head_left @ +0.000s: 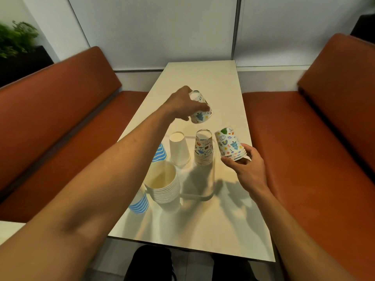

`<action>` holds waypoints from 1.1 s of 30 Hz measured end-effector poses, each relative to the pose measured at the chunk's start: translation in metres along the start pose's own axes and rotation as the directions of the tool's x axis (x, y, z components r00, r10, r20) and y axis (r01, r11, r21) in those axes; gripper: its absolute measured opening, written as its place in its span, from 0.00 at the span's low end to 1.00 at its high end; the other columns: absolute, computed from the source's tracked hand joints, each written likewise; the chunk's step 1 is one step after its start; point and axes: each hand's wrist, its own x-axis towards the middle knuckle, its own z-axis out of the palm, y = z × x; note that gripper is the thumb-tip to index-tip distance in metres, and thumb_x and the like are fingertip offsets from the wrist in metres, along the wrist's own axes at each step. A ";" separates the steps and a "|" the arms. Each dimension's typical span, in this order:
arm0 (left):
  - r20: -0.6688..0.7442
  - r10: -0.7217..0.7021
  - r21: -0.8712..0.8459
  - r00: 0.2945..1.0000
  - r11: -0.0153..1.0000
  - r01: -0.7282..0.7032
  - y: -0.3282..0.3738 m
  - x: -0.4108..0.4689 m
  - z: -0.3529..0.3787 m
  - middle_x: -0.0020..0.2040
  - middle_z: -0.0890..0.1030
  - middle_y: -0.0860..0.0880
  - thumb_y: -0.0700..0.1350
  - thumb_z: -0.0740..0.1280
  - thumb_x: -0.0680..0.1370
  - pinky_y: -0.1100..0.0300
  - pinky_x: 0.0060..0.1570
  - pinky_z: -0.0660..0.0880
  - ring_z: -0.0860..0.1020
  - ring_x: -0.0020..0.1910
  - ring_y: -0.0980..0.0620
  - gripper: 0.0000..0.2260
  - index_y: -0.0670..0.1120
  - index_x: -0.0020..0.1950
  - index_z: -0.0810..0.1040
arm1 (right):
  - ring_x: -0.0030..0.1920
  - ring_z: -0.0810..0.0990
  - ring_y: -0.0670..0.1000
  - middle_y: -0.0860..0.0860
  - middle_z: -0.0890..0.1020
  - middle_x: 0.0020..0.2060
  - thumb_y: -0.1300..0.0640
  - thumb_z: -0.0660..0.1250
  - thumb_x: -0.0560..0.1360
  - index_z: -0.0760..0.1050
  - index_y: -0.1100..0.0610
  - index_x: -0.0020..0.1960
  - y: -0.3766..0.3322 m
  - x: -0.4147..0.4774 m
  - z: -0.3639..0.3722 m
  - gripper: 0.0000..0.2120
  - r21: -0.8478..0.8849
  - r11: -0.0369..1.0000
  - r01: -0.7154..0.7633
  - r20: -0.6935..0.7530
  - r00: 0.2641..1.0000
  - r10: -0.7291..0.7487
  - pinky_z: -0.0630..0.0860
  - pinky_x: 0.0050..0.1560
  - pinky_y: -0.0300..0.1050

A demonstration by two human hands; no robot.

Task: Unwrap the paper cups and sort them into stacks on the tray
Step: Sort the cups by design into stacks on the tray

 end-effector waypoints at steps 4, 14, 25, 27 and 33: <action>0.090 -0.019 0.202 0.996 0.979 0.001 -0.003 0.009 0.013 0.63 0.79 0.45 0.51 0.81 0.71 0.52 0.43 0.84 0.81 0.56 0.44 0.33 0.46 0.70 0.70 | 0.53 0.86 0.48 0.47 0.84 0.56 0.56 0.85 0.65 0.72 0.54 0.71 0.007 0.004 -0.007 0.38 -0.039 0.999 -0.009 -0.081 0.997 0.006 0.84 0.57 0.54; 0.276 -0.083 0.457 0.957 0.888 -0.055 -0.012 0.017 0.061 0.68 0.79 0.45 0.53 0.82 0.70 0.51 0.53 0.80 0.80 0.61 0.43 0.39 0.45 0.75 0.67 | 0.53 0.86 0.49 0.46 0.83 0.56 0.59 0.84 0.67 0.72 0.53 0.70 0.006 0.007 -0.005 0.36 -0.024 1.000 -0.006 -0.043 0.999 0.005 0.85 0.54 0.52; 0.227 -0.043 0.163 0.973 0.987 0.006 0.002 0.015 0.024 0.70 0.75 0.48 0.55 0.74 0.78 0.53 0.60 0.79 0.76 0.63 0.48 0.26 0.47 0.72 0.74 | 0.53 0.86 0.50 0.49 0.84 0.57 0.61 0.84 0.66 0.72 0.55 0.70 -0.001 0.007 -0.004 0.36 0.016 1.000 0.019 -0.015 1.000 -0.019 0.84 0.50 0.51; 0.235 -0.026 0.054 0.972 0.998 0.013 0.003 0.013 0.020 0.67 0.77 0.48 0.57 0.73 0.78 0.54 0.57 0.80 0.77 0.62 0.48 0.24 0.47 0.70 0.75 | 0.53 0.86 0.50 0.47 0.84 0.56 0.61 0.84 0.67 0.72 0.55 0.70 -0.005 0.008 -0.002 0.36 0.025 0.999 0.033 -0.003 0.999 -0.033 0.85 0.51 0.51; 0.481 -0.032 0.044 0.876 0.999 0.012 0.011 -0.008 0.024 0.60 0.82 0.49 0.58 0.72 0.78 0.51 0.60 0.82 0.83 0.56 0.47 0.24 0.46 0.69 0.78 | 0.52 0.86 0.48 0.49 0.84 0.58 0.60 0.83 0.68 0.73 0.53 0.69 -0.013 0.009 0.009 0.34 0.007 0.995 0.100 0.081 0.992 -0.100 0.84 0.54 0.50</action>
